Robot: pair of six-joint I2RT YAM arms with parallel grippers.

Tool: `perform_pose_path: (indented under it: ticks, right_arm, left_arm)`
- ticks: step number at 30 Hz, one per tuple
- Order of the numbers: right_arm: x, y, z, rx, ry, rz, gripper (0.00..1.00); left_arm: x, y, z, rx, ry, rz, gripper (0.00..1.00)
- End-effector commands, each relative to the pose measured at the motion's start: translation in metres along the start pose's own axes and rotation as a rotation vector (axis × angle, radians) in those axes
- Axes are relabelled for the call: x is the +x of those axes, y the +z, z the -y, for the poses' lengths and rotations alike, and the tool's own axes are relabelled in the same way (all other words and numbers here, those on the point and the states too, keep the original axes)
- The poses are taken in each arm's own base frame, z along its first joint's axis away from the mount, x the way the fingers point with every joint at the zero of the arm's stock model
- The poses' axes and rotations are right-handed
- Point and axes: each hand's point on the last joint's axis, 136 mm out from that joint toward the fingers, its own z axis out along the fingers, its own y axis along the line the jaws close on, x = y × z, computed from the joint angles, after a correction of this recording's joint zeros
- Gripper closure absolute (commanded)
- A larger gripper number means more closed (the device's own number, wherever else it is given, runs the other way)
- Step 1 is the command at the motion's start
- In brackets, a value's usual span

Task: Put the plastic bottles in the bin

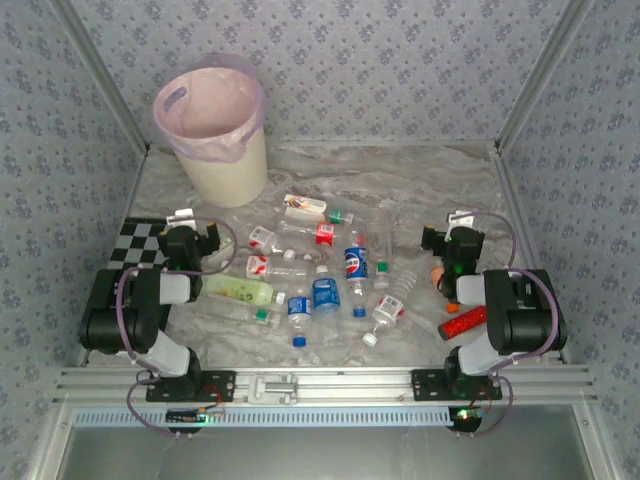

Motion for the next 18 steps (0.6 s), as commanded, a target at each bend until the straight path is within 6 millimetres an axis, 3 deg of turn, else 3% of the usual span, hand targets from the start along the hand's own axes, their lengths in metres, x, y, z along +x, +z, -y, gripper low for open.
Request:
perform_pose_path:
  ticks: [1, 18]
  right_arm:
    - [-0.0063, 0.0007, -0.0005, -0.004, 0.002, 0.024, 0.00]
    - [-0.0064, 0.0007, -0.0004, -0.004, 0.001, 0.024, 0.00]
  left_arm:
    - [-0.0064, -0.0008, 0.0024, 0.017, -0.003, 0.030, 0.01]
    - [-0.0056, -0.0001, 0.0023, 0.029, -0.010, 0.024, 0.01]
